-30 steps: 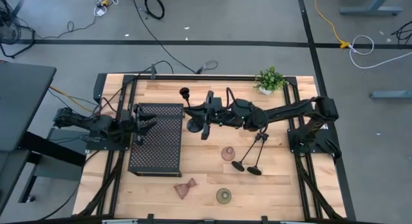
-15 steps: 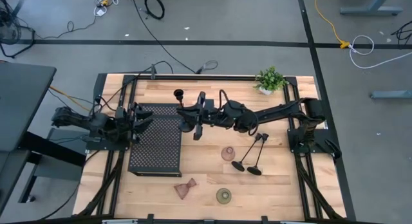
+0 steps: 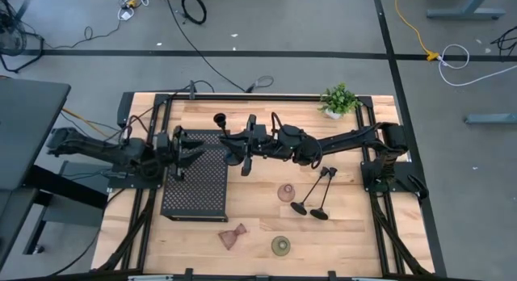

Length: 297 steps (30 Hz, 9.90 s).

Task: Pick & Place candle stick holders
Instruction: Put the top black candle holder on the shelf, then put the top pink glass candle holder on the shelf

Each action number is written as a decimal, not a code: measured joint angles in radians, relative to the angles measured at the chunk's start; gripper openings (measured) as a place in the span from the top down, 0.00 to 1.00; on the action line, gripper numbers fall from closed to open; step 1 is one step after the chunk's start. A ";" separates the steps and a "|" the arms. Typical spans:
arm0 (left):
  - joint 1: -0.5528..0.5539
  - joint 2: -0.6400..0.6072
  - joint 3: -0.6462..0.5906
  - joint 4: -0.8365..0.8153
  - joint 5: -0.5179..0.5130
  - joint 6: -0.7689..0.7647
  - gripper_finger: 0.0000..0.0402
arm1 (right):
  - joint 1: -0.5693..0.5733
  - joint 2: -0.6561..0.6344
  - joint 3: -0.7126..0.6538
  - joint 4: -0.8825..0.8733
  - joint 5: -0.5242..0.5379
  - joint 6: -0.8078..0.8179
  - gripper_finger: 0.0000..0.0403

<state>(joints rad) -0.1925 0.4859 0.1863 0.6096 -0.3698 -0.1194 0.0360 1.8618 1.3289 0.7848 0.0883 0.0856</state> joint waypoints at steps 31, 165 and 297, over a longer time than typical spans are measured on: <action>0.186 0.442 0.391 -0.011 0.206 0.053 0.59 | 0.001 -0.001 0.000 -0.107 0.003 -0.007 1.00; 0.314 -0.353 0.287 -1.079 -0.198 -0.031 0.97 | 0.003 -0.001 0.000 -0.202 0.027 -0.044 0.32; -0.246 -0.042 0.247 -0.750 0.300 -0.183 0.29 | 0.399 -0.232 -0.088 -1.787 0.302 0.873 0.32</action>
<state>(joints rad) -0.4386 0.4440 0.4335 -0.1402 -0.0701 -0.3028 0.4350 1.6299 1.2411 -1.0017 0.3902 0.9582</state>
